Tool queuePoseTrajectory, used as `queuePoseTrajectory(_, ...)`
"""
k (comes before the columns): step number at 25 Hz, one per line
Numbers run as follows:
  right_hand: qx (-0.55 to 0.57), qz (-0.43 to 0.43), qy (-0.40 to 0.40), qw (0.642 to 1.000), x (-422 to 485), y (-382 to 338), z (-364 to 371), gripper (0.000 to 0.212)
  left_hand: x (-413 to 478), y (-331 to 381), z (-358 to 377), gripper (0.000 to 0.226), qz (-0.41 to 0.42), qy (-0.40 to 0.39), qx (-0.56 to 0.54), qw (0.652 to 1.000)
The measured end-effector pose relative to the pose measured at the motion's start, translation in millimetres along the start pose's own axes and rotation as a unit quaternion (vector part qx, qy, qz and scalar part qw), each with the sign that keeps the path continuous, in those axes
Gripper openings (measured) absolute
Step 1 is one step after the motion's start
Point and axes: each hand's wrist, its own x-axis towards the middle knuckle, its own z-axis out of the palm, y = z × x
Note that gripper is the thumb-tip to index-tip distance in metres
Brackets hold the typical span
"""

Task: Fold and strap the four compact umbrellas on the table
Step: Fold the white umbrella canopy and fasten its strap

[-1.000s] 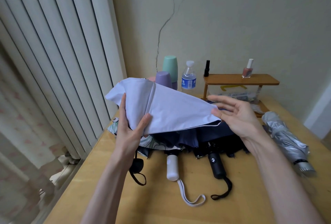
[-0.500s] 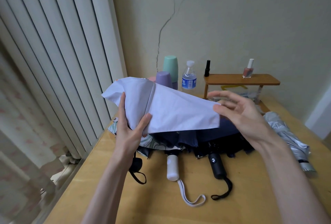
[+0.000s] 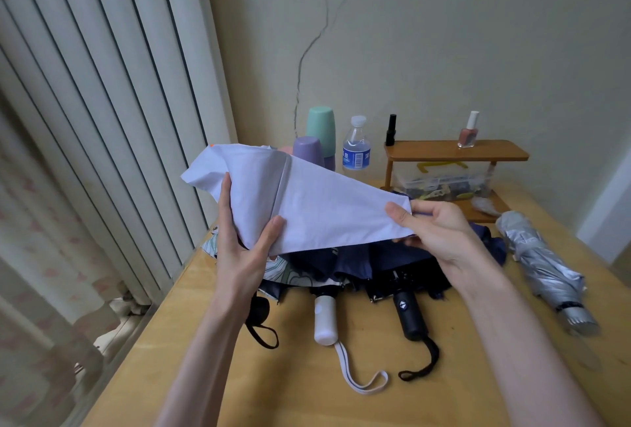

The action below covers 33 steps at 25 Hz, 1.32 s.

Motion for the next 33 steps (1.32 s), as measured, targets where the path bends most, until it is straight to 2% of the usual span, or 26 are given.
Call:
queuePoseTrajectory(4,0.001,-0.053,0.067,0.996,0,4,8,0.019,0,0,3,0.087,-0.003,0.025,0.007,1.000)
queuePoseTrajectory(7,-0.001,-0.087,0.044,0.995,-7,1,14,0.015,1,-2,7,0.089,0.002,0.035,0.015,0.999)
queuePoseTrajectory(9,-0.013,-0.120,0.049,0.992,-15,-12,14,0.012,2,-5,6,0.100,-0.016,0.018,0.020,1.000)
queuePoseTrajectory(11,0.005,-0.148,0.049,0.988,-27,-33,13,0.010,5,-7,0,0.124,-0.048,-0.041,0.017,0.998)
queuePoseTrajectory(14,0.001,-0.213,-0.064,0.975,-54,-82,25,0.025,7,0,-3,0.156,-0.068,-0.115,0.019,0.991)
queuePoseTrajectory(16,-0.052,-0.267,-0.146,0.951,-63,-116,47,0.027,7,8,3,0.163,-0.068,-0.135,0.045,0.987)
queuePoseTrajectory(18,-0.120,-0.306,-0.220,0.918,-63,-147,79,0.024,4,16,8,0.152,-0.060,-0.145,0.062,0.986)
queuePoseTrajectory(19,-0.150,-0.316,-0.249,0.903,-60,-161,97,0.022,2,20,10,0.131,-0.059,-0.143,0.061,0.986)
queuePoseTrajectory(21,-0.207,-0.317,-0.273,0.884,-49,-182,134,0.018,-3,31,18,0.070,-0.075,-0.126,0.032,0.989)
queuePoseTrajectory(23,-0.269,-0.311,-0.279,0.868,-30,-189,169,0.017,-9,39,24,0.032,-0.105,-0.119,-0.013,0.987)
queuePoseTrajectory(24,-0.302,-0.309,-0.284,0.856,-20,-188,181,0.016,-11,40,25,0.024,-0.113,-0.121,-0.028,0.986)
queuePoseTrajectory(26,-0.354,-0.285,-0.321,0.831,-6,-179,195,0.020,-11,39,25,0.029,-0.132,-0.128,-0.053,0.982)
queuePoseTrajectory(28,-0.316,-0.269,-0.357,0.837,2,-172,190,0.036,-9,35,22,0.037,-0.146,-0.130,-0.070,0.978)
queuePoseTrajectory(30,-0.249,-0.294,-0.321,0.865,9,-169,165,0.042,-7,31,18,0.033,-0.158,-0.127,-0.084,0.976)
queuePoseTrajectory(31,-0.260,-0.311,-0.285,0.869,13,-167,148,0.042,-7,30,17,0.030,-0.161,-0.127,-0.090,0.975)
queuePoseTrajectory(33,-0.353,-0.301,-0.251,0.850,17,-158,119,0.039,-6,31,17,0.028,-0.159,-0.124,-0.098,0.975)
